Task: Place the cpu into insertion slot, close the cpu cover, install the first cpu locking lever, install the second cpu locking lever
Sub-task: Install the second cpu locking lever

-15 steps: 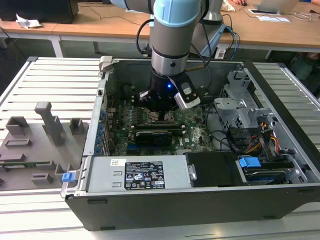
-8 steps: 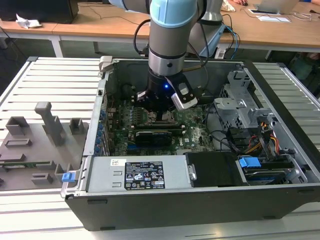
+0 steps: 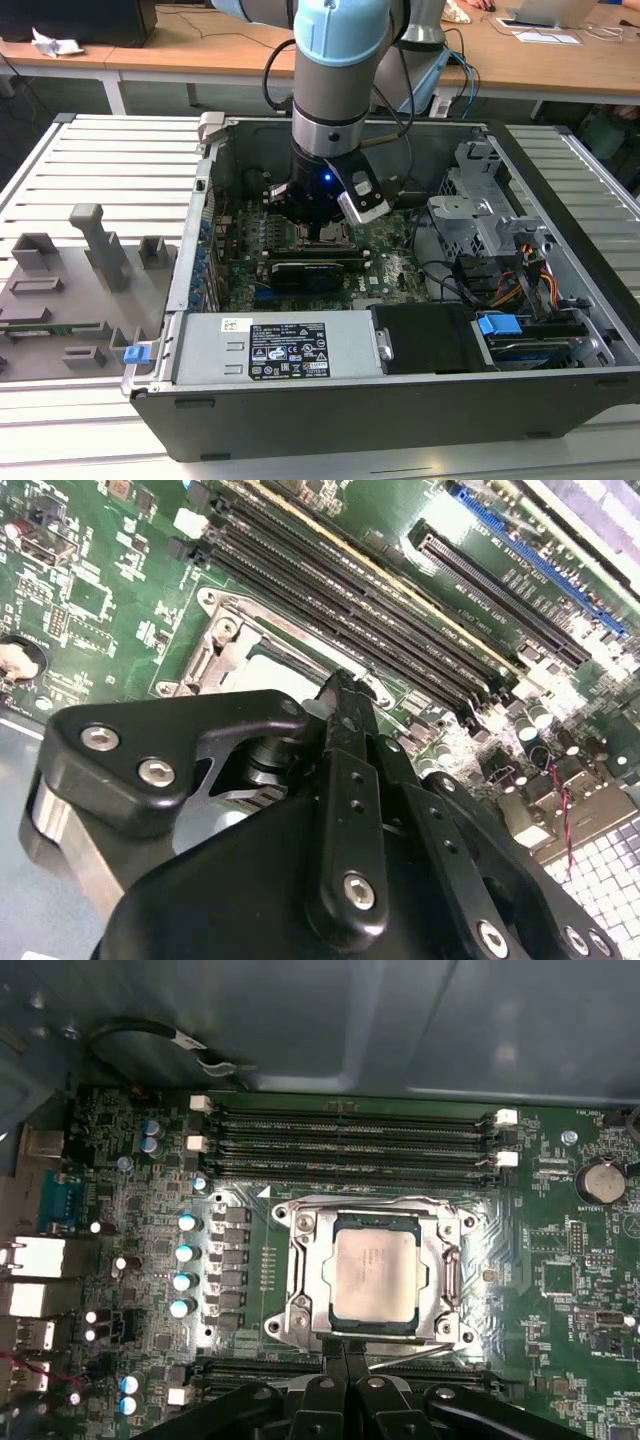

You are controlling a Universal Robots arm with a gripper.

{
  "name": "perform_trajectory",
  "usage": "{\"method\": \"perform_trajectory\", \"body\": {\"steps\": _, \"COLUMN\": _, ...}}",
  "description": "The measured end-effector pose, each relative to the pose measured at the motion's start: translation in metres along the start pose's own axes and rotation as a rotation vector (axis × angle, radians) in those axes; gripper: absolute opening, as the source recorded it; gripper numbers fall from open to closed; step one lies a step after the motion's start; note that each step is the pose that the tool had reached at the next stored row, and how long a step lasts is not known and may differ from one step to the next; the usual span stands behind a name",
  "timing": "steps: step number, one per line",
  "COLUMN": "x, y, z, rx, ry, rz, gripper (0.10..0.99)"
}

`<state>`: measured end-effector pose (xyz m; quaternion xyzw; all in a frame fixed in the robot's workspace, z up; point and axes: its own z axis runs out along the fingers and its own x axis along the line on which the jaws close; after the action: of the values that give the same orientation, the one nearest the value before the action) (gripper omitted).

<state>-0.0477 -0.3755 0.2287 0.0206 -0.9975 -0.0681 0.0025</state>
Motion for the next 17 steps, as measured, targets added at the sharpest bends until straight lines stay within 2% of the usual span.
{"method": "perform_trajectory", "body": {"steps": 5, "x": 0.0069, "y": -0.0054, "z": -0.0006, "rx": -0.010, "ry": -0.0004, "rz": 0.000, "gripper": 0.106}}
{"method": "perform_trajectory", "body": {"steps": 8, "x": 0.0120, "y": -0.0083, "z": -0.0008, "rx": -0.026, "ry": -0.0010, "rz": 0.000, "gripper": 0.106}}
{"method": "perform_trajectory", "body": {"steps": 11, "x": 0.0121, "y": -0.0096, "z": 0.0042, "rx": -0.026, "ry": -0.0010, "rz": 0.000, "gripper": 0.106}}
{"method": "perform_trajectory", "body": {"steps": 17, "x": 0.0123, "y": -0.0115, "z": 0.0040, "rx": -0.029, "ry": -0.0011, "rz": 0.000, "gripper": 0.106}}
